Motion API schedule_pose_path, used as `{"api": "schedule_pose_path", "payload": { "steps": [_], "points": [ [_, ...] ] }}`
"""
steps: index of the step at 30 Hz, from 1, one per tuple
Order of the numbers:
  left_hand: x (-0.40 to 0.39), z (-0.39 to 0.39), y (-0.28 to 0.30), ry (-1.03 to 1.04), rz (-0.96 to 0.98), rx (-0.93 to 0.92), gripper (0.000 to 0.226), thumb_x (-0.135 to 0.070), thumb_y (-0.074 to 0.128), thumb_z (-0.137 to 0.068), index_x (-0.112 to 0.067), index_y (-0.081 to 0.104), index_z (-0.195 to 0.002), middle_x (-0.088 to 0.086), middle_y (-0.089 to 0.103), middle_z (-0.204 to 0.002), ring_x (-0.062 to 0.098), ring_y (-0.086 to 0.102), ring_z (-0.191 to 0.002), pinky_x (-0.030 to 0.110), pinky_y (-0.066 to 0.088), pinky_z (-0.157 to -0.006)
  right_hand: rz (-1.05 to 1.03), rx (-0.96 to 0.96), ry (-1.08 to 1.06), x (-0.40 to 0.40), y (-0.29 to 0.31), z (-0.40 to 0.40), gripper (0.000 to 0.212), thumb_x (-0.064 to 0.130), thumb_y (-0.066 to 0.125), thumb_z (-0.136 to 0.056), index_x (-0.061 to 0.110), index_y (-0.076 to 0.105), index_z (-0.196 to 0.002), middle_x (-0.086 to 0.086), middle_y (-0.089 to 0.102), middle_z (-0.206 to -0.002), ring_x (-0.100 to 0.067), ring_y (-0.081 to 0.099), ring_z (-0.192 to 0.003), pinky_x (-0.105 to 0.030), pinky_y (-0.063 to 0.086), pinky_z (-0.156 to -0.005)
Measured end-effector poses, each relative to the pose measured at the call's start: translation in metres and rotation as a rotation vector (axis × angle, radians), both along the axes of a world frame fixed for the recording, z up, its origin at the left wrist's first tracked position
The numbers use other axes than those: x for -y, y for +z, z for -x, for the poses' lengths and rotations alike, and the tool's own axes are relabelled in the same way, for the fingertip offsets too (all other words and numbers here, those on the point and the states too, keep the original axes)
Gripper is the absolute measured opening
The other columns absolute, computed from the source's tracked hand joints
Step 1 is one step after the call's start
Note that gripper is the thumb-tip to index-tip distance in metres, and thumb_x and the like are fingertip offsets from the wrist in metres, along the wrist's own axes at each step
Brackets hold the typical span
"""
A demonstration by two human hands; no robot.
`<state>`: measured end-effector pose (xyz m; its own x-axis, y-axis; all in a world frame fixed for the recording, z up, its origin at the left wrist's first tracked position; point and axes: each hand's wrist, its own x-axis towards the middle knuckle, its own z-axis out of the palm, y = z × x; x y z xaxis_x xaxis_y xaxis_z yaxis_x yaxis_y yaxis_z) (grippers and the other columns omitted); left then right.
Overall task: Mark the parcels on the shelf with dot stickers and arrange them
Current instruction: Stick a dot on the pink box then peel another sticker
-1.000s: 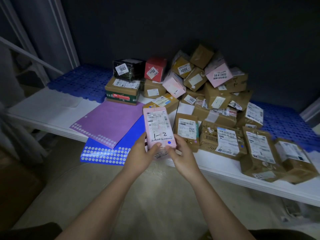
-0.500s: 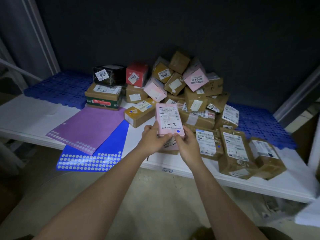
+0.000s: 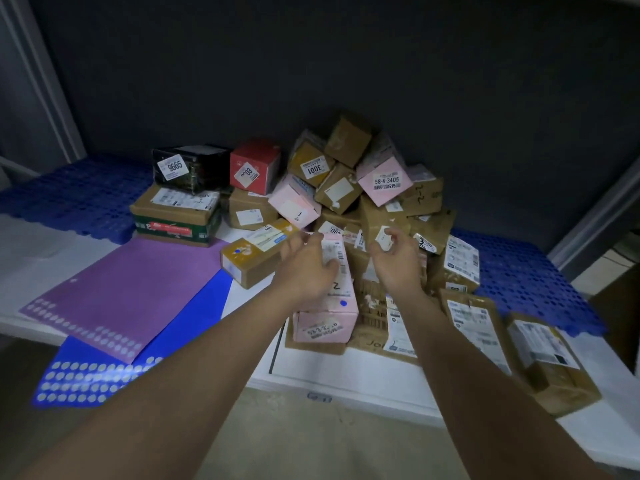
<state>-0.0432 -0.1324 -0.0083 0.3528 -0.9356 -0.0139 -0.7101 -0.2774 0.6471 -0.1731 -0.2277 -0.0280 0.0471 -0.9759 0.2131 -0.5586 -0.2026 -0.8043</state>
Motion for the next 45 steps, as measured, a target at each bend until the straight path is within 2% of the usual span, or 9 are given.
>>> {"api": "schedule_pose_path", "payload": {
  "steps": [8, 15, 20, 27, 31, 35, 39, 42, 45],
  "points": [
    [0.030, -0.009, -0.003, -0.016, 0.008, 0.034, 0.047, -0.034, 0.045, -0.096, -0.022, 0.036, -0.140, 0.004, 0.023, -0.145, 0.025, 0.016, -0.137, 0.040, 0.024, -0.109, -0.131, -0.153, -0.114, 0.046, 0.000, -0.012, 0.089, 0.040, 0.073, -0.080, 0.016, 0.019, -0.146, -0.015, 0.016, -0.151, -0.036, 0.019, -0.138, -0.046, 0.026, -0.108],
    [0.037, 0.004, -0.004, -0.058, 0.052, 0.132, 0.045, -0.033, 0.045, -0.096, -0.024, 0.037, -0.139, 0.005, 0.026, -0.144, 0.025, 0.016, -0.136, 0.040, 0.017, -0.112, 0.001, -0.115, -0.203, 0.054, -0.020, 0.017, 0.085, 0.043, 0.070, -0.081, 0.016, 0.021, -0.146, -0.016, 0.019, -0.149, -0.035, 0.018, -0.137, -0.048, 0.025, -0.109],
    [0.049, 0.044, 0.001, -0.162, 0.093, 0.210, 0.044, -0.031, 0.046, -0.094, -0.021, 0.040, -0.137, 0.007, 0.026, -0.142, 0.026, 0.016, -0.135, 0.039, 0.012, -0.112, 0.048, -0.317, -0.400, 0.061, -0.028, 0.081, 0.080, 0.045, 0.067, -0.082, 0.011, 0.028, -0.143, -0.020, 0.022, -0.149, -0.039, 0.020, -0.134, -0.050, 0.026, -0.107],
    [0.070, 0.089, -0.007, -0.267, 0.033, 0.315, 0.042, -0.033, 0.044, -0.095, -0.020, 0.043, -0.135, 0.008, 0.029, -0.139, 0.027, 0.019, -0.134, 0.044, 0.014, -0.112, -0.230, -0.643, -0.419, 0.081, -0.041, 0.128, 0.106, 0.077, 0.046, -0.078, 0.013, 0.004, -0.152, -0.024, 0.019, -0.153, -0.042, 0.018, -0.139, -0.051, 0.015, -0.110],
    [0.078, 0.102, -0.013, -0.316, -0.012, 0.350, 0.045, -0.033, 0.043, -0.095, -0.017, 0.039, -0.138, 0.009, 0.029, -0.140, 0.028, 0.019, -0.134, 0.047, 0.015, -0.112, -0.323, -0.576, -0.367, 0.092, -0.042, 0.131, 0.109, 0.078, 0.044, -0.079, 0.013, -0.004, -0.152, -0.021, 0.028, -0.152, -0.041, 0.025, -0.139, -0.054, 0.007, -0.113],
    [0.084, 0.110, -0.018, -0.322, -0.035, 0.364, 0.047, -0.034, 0.044, -0.096, -0.018, 0.037, -0.139, 0.009, 0.027, -0.144, 0.029, 0.017, -0.136, 0.047, 0.015, -0.112, -0.272, -0.383, -0.423, 0.095, -0.040, 0.135, 0.099, 0.066, 0.050, -0.082, 0.011, 0.006, -0.151, -0.017, 0.039, -0.147, -0.038, 0.036, -0.134, -0.054, 0.009, -0.111],
    [0.084, 0.119, -0.018, -0.319, -0.023, 0.328, 0.047, -0.034, 0.045, -0.096, -0.018, 0.038, -0.139, 0.009, 0.026, -0.145, 0.029, 0.018, -0.136, 0.046, 0.018, -0.111, -0.167, -0.171, -0.508, 0.089, -0.029, 0.143, 0.098, 0.056, 0.058, -0.080, 0.010, 0.009, -0.151, -0.016, 0.037, -0.148, -0.035, 0.035, -0.134, -0.053, 0.015, -0.109],
    [0.078, 0.122, -0.011, -0.302, 0.019, 0.218, 0.047, -0.032, 0.045, -0.096, -0.018, 0.037, -0.141, 0.009, 0.028, -0.144, 0.029, 0.021, -0.135, 0.043, 0.025, -0.108, -0.015, -0.062, -0.507, 0.073, -0.019, 0.141, 0.100, 0.051, 0.065, -0.077, 0.010, 0.012, -0.151, -0.012, 0.035, -0.149, -0.032, 0.032, -0.136, -0.054, 0.016, -0.110],
    [0.068, 0.118, -0.001, -0.248, 0.098, -0.009, 0.044, -0.033, 0.042, -0.099, -0.018, 0.040, -0.139, 0.010, 0.037, -0.141, 0.028, 0.035, -0.131, 0.040, 0.034, -0.104, 0.112, 0.117, -0.339, 0.047, -0.015, 0.129, 0.104, 0.056, 0.070, -0.068, 0.013, 0.019, -0.149, -0.006, 0.041, -0.145, -0.026, 0.038, -0.133, -0.054, 0.026, -0.111]
  ]
}}
